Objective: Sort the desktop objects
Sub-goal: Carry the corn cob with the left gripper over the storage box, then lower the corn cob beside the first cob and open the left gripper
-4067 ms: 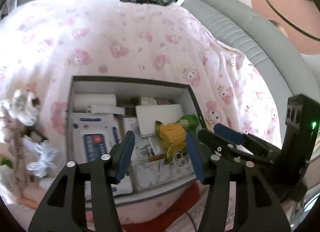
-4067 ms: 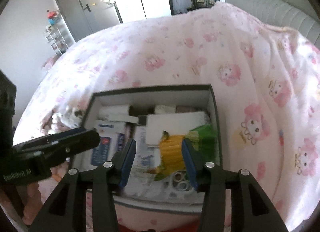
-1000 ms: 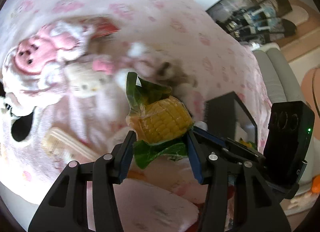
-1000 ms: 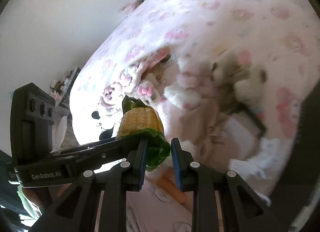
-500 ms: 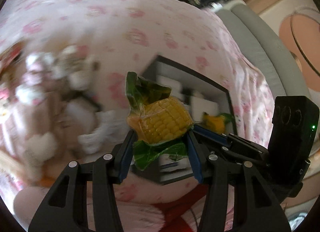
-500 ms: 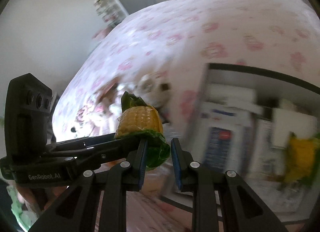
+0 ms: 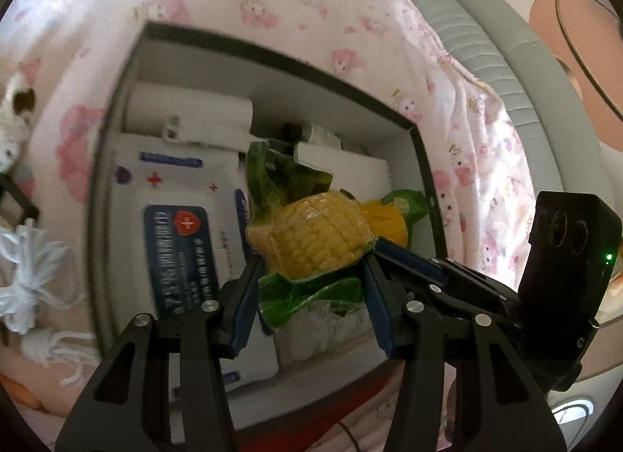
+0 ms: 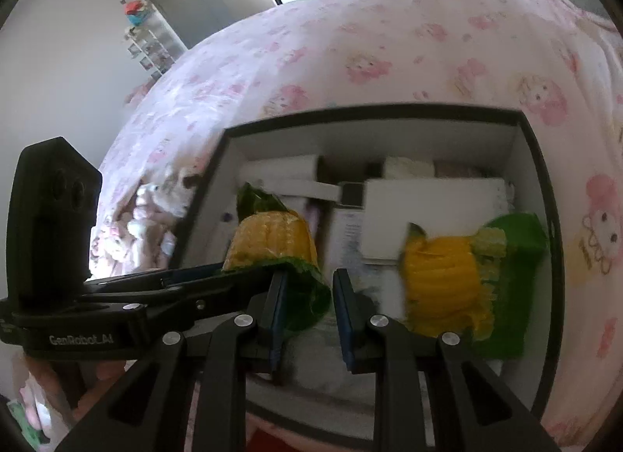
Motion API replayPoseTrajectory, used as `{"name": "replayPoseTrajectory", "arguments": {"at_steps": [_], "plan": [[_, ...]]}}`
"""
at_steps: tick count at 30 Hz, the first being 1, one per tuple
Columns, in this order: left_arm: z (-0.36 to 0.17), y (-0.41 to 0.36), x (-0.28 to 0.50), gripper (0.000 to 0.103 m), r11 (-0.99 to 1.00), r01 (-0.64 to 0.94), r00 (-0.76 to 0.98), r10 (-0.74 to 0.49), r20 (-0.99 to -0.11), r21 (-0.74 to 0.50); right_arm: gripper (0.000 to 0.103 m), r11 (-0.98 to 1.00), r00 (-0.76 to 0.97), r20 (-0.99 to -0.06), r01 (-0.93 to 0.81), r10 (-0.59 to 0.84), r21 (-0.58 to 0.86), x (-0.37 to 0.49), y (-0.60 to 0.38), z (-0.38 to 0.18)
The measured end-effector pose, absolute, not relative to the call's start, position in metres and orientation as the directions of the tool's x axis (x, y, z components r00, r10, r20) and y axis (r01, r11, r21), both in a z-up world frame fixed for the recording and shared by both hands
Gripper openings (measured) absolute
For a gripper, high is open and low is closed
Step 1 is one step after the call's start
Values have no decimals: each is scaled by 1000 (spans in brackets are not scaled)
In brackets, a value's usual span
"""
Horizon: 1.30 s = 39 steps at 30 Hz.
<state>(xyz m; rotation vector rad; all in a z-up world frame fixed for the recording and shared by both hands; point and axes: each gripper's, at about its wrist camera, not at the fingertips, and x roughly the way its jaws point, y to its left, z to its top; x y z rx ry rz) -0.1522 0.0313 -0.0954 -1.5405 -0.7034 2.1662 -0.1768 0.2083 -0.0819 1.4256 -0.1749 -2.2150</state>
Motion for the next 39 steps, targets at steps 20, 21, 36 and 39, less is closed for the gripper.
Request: {"name": "replayPoseTrajectory", "arguments": {"at_steps": [20, 21, 36, 39], "plan": [[-88, 37, -152, 40, -870, 3, -366, 458, -810, -493, 21, -848, -348, -782, 332, -517, 413, -179, 237, -94], [-90, 39, -153, 40, -868, 4, -360, 462, -811, -496, 21, -856, -345, -793, 327, -503, 401, -178, 236, -96], [-87, 33, -148, 29, -906, 59, -355, 373, -857, -419, 21, -872, -412, -777, 335, -477, 357, -173, 235, -91], [-90, 38, -152, 29, -914, 55, -344, 360, -867, -401, 21, -875, -410, -781, 329, -471, 355, -173, 236, -92]]}}
